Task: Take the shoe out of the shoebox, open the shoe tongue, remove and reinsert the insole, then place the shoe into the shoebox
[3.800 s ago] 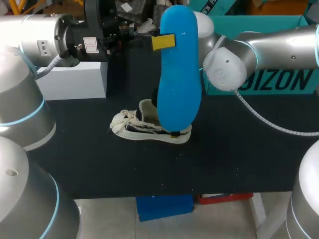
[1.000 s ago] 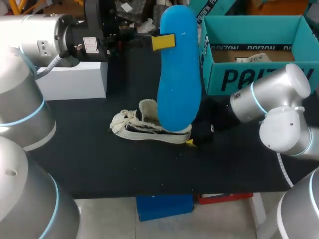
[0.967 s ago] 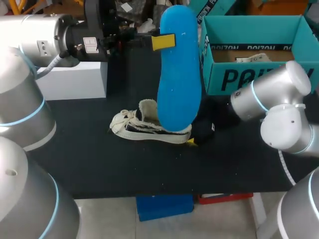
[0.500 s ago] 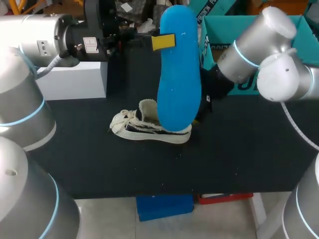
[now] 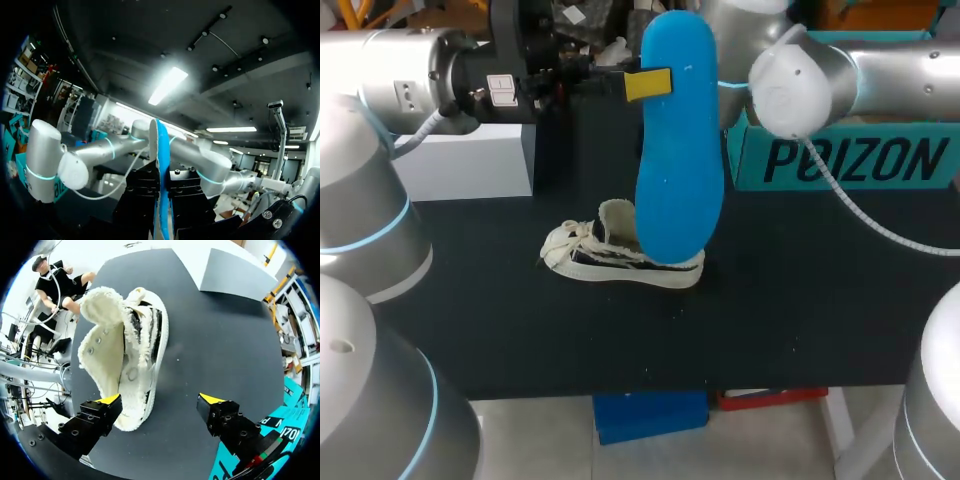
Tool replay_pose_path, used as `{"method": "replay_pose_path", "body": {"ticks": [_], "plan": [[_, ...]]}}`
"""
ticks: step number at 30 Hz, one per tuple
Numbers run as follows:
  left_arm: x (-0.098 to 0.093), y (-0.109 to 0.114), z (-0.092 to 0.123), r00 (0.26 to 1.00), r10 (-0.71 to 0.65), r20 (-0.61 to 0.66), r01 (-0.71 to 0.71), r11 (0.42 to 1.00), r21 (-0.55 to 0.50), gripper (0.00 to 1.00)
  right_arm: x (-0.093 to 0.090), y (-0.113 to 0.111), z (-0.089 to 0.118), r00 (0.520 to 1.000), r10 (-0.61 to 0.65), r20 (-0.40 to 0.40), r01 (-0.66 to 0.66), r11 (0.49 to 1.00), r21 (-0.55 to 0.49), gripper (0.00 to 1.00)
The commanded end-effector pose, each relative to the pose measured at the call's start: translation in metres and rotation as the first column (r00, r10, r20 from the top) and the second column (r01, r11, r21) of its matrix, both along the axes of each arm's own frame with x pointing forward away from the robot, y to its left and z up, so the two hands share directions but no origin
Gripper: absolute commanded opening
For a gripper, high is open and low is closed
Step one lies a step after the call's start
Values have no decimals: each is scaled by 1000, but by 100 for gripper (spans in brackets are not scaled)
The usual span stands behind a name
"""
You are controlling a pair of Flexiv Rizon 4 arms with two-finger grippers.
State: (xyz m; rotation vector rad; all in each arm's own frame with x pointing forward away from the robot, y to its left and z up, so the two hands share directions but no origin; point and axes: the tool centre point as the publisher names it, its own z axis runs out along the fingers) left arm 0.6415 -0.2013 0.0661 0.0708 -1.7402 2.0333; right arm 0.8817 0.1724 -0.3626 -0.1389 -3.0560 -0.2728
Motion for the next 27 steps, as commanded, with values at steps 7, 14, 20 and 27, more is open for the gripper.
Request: {"method": "replay_pose_path", "body": {"ticks": [7, 14, 20, 27], "plan": [[-1, -1, 0, 1000, 3, -1, -3, 1000, 2, 0, -1, 22, -18, 999, -4, -36, -7, 954, -299, 95], [-1, -1, 0, 1000, 3, -1, -3, 1000, 2, 0, -6, 29, -24, 999, -29, -29, 20, 960, -279, 89], [-1, -1, 0, 1000, 3, -1, -3, 1000, 2, 0, -6, 33, -37, 996, -85, -5, 82, 972, -219, 69], [-1, -1, 0, 1000, 3, -1, -3, 1000, 2, 0, -6, 32, -48, 993, -118, -8, 115, 978, -172, 45]]}}
